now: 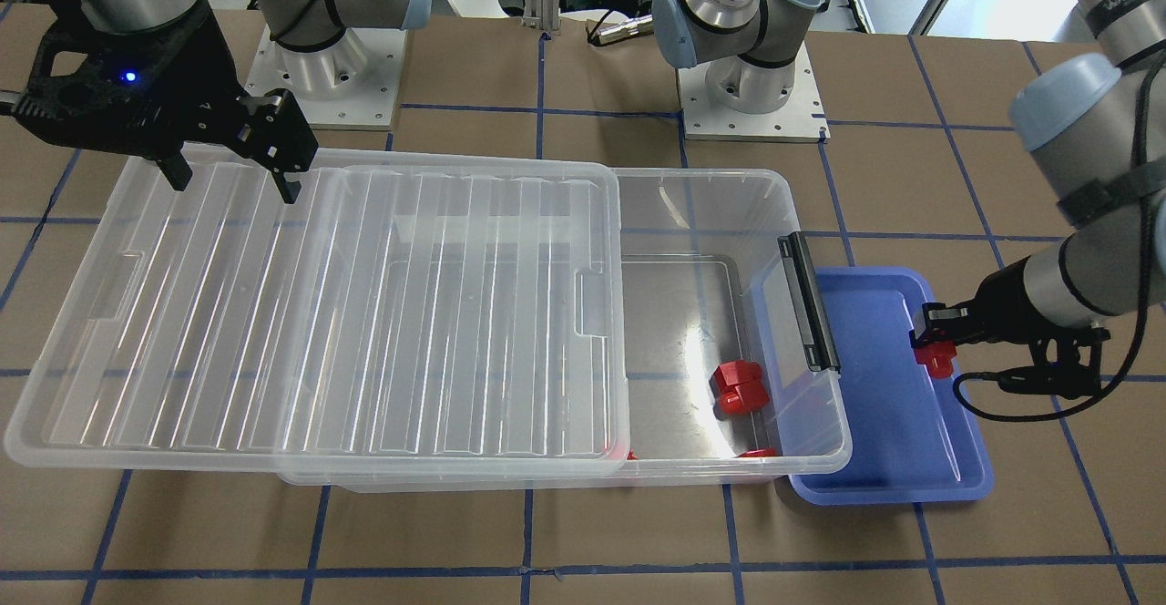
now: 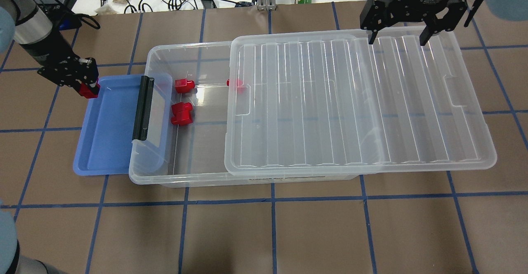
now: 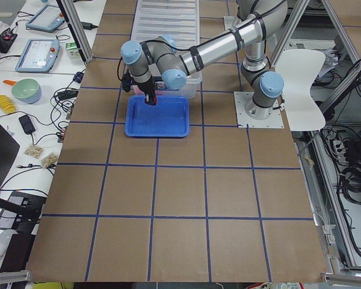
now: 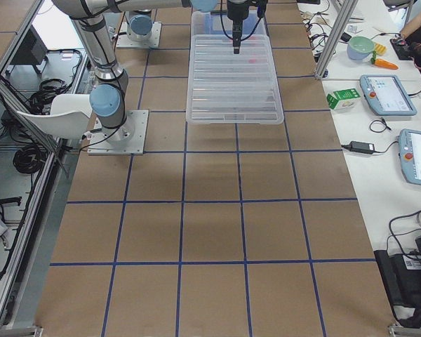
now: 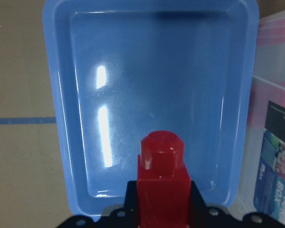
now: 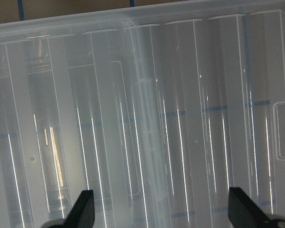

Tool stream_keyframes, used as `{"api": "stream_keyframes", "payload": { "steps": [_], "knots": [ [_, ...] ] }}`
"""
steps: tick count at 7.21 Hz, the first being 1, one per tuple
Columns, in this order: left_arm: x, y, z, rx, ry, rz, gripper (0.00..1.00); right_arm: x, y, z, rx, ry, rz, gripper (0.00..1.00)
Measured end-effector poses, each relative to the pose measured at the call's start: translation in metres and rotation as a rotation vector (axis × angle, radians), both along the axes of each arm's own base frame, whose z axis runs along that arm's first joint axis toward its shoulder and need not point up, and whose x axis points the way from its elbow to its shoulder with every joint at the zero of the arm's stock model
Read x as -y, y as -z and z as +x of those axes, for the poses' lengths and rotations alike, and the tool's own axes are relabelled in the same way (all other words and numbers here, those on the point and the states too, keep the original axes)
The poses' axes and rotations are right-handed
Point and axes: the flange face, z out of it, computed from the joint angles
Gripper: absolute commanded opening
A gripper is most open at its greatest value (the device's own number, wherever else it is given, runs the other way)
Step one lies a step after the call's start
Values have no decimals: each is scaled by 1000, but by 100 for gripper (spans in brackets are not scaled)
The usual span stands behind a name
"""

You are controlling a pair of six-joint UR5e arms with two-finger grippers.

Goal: Place red block in blue tray from box

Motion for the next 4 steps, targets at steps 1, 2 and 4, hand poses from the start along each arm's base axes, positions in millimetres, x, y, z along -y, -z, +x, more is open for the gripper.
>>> {"api": "stream_keyframes", "payload": {
  "steps": [1,2,4],
  "knots": [
    [-2,29,-1,-1,2,-2,0,1,0,-1,0,-3,0,100],
    [-6,54,-2,-8,2,13,0,3,0,-6,-2,-18,1,100],
    [-8,84,-3,-22,7,48,0,13,0,-51,0,-36,12,100]
  ]
}}
